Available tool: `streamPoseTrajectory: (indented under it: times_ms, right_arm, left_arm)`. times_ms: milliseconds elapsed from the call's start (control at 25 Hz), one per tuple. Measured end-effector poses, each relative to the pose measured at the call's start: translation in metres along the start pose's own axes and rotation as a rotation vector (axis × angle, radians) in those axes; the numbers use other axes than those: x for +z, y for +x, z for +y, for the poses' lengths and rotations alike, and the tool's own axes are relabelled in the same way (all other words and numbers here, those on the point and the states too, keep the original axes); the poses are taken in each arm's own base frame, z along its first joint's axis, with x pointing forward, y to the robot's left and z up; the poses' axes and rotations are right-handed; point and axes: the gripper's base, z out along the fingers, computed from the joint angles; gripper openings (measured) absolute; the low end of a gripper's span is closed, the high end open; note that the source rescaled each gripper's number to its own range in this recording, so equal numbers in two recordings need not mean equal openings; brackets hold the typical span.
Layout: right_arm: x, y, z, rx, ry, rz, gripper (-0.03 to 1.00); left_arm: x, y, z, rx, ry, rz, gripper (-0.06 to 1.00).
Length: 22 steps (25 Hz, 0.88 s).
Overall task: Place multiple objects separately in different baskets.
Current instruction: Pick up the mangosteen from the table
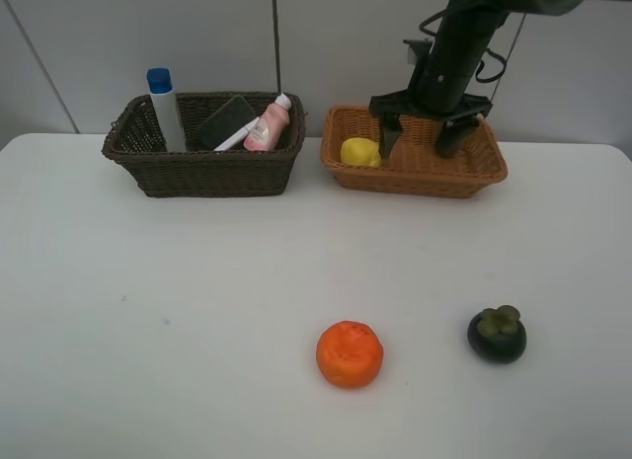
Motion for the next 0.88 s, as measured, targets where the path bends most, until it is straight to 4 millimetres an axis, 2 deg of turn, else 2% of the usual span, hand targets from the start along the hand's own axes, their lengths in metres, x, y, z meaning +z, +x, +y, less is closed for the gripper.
streamPoseTrajectory:
  times_ms: [80, 200, 360, 440, 600, 760, 880]
  right_arm:
    - [-0.010, 0.006, 0.000, 0.001, -0.003, -0.003, 0.99]
    - [-0.019, 0.025, -0.004, -0.002, 0.026, 0.030, 0.99]
    - [-0.027, 0.075, -0.011, 0.022, 0.064, 0.126, 0.99]
    - [-0.028, 0.107, -0.013, 0.034, 0.074, 0.190, 0.99]
    - [-0.034, 0.157, -0.018, 0.051, 0.077, 0.189, 0.99]
    - [-0.036, 0.185, -0.018, 0.076, 0.043, 0.098, 0.99]
    - [-0.025, 0.201, -0.016, 0.100, 0.011, 0.098, 0.99]
  left_arm:
    - [0.000, 0.000, 0.000, 0.000, 0.000, 0.000, 0.99]
    - [0.000, 0.000, 0.000, 0.000, 0.000, 0.000, 0.99]
    - [0.000, 0.000, 0.000, 0.000, -0.001, 0.000, 0.99]
    - [0.000, 0.000, 0.000, 0.000, -0.001, 0.000, 0.99]
    - [0.000, 0.000, 0.000, 0.000, -0.001, 0.000, 0.99]
    - [0.000, 0.000, 0.000, 0.000, -0.001, 0.000, 0.99]
    - [0.000, 0.000, 0.000, 0.000, -0.001, 0.000, 0.99]
